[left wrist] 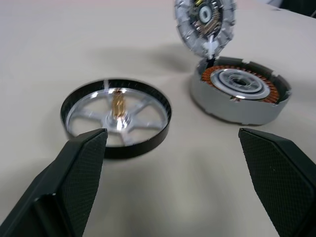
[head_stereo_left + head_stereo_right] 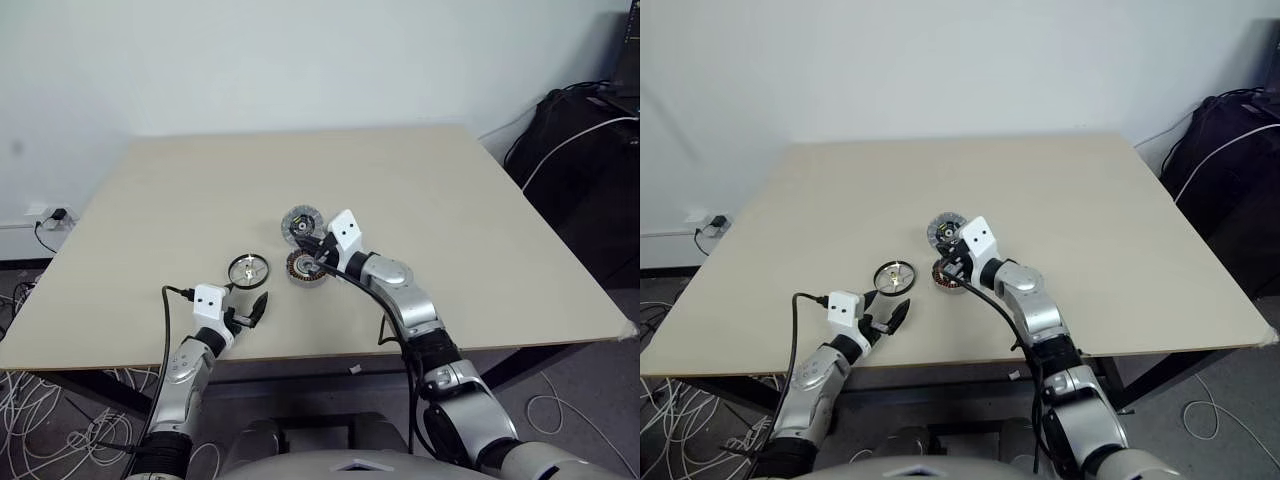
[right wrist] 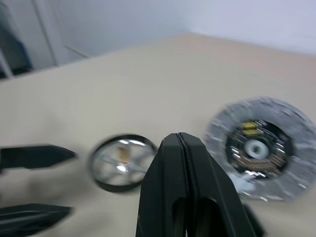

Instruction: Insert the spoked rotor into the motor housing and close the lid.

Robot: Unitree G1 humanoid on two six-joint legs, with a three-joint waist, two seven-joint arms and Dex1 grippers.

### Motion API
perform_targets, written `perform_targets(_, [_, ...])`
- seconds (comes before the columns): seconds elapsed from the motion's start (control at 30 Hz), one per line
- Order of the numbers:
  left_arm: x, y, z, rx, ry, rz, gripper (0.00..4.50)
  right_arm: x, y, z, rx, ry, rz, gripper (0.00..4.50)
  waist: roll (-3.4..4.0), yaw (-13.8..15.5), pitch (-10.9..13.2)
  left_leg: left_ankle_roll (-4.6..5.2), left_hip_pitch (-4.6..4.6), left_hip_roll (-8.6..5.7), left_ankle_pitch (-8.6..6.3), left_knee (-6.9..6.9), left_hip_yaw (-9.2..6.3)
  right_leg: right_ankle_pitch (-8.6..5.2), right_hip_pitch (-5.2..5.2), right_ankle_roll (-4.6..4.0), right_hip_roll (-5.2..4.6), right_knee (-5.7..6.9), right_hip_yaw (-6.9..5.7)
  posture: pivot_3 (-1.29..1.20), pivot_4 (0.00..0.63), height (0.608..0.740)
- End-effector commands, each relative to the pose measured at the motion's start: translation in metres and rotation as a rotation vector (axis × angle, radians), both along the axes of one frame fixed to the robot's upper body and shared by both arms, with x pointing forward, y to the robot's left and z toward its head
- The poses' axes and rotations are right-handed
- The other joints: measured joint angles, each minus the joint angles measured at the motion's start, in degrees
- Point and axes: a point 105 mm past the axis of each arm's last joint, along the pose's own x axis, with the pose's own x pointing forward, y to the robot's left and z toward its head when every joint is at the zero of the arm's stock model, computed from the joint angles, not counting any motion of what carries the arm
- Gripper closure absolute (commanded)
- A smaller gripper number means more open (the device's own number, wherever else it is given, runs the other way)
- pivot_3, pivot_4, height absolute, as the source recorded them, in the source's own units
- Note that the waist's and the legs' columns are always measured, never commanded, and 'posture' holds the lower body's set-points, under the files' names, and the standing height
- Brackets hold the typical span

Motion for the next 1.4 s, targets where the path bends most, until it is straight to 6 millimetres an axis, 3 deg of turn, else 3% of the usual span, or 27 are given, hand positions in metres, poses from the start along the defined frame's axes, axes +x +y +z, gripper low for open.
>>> perform_targets(0.03, [0.003, 0.010, 0.028, -0.124, -0.057, 0.053, 0.00, -0.002, -0.013, 0.017, 0.018, -0.037, -0.029, 4.48, -0.04, 0.2, 0.0, 0.00, -0.03, 0.00, 0.00, 0.01, 0.00, 0.00, -0.07, 0.00, 0.00, -0.01, 0.00, 0.00, 0.000, 0.740])
perform_targets(0.17, [0.008, 0.023, 0.042, -0.235, -0.063, 0.138, 0.00, -0.001, -0.026, 0.016, 0.009, -0.025, -0.078, 4.48, -0.12, 0.6, 0.1, -0.01, -0.07, 0.00, -0.01, 0.04, 0.02, -0.05, -0.09, -0.10, -0.02, -0.03, 0.00, 0.00, 0.000, 0.740])
perform_targets(0.33, [0.027, 0.033, 0.058, -0.363, -0.053, 0.213, 0.00, 0.001, -0.026, 0.020, 0.013, -0.025, -0.095, 4.48, -0.28, 0.8, 0.2, -0.02, -0.08, 0.02, 0.01, 0.09, 0.03, -0.10, 0.01, -0.18, -0.01, 0.00, -0.05, 0.00, 0.000, 0.740])
perform_targets(0.4, [0.040, 0.033, 0.067, -0.249, -0.101, 0.189, 0.00, 0.002, -0.024, 0.021, 0.017, -0.028, -0.099, 4.48, -0.33, 0.8, 0.2, -0.01, -0.08, 0.01, 0.01, 0.13, 0.04, -0.08, 0.02, -0.15, -0.01, -0.03, -0.06, 0.00, 0.000, 0.740])
perform_targets(0.5, [0.055, 0.025, 0.074, 0.081, -0.191, 0.072, 0.00, 0.004, -0.022, 0.021, 0.020, -0.028, -0.107, 4.48, -0.42, 1.0, 0.3, -0.04, -0.10, -0.01, 0.03, 0.12, 0.06, 0.02, 0.10, -0.02, 0.01, -0.04, -0.06, 0.00, 0.000, 0.740])
perform_targets(0.67, [0.068, 0.008, 0.065, 0.308, -0.225, -0.096, 0.00, 0.004, -0.021, 0.020, 0.020, -0.028, -0.124, 4.48, -0.41, 1.5, 0.3, -0.05, -0.10, -0.03, 0.04, 0.02, 0.11, 0.05, 0.08, 0.00, 0.02, -0.08, 0.04, 0.00, 0.000, 0.740])
perform_targets(0.93, [0.062, 0.001, 0.041, 0.428, -0.169, -0.256, 0.00, 0.005, -0.029, 0.017, 0.012, -0.029, -0.166, 4.48, -0.41, 1.5, 0.3, -0.04, -0.11, 0.01, 0.04, -0.05, 0.11, 0.06, 0.02, 0.03, 0.03, -0.02, 0.04, 0.00, 0.000, 0.740])
perform_targets(1.4, [0.040, -0.010, 0.028, 0.398, -0.056, -0.456, 0.00, 0.006, -0.028, 0.015, 0.010, -0.026, -0.173, 4.48, -0.41, 1.4, 0.3, -0.04, -0.11, 0.02, 0.04, -0.02, 0.10, 0.07, 0.04, 0.06, 0.03, 0.00, 0.03, 0.00, 0.000, 0.740])
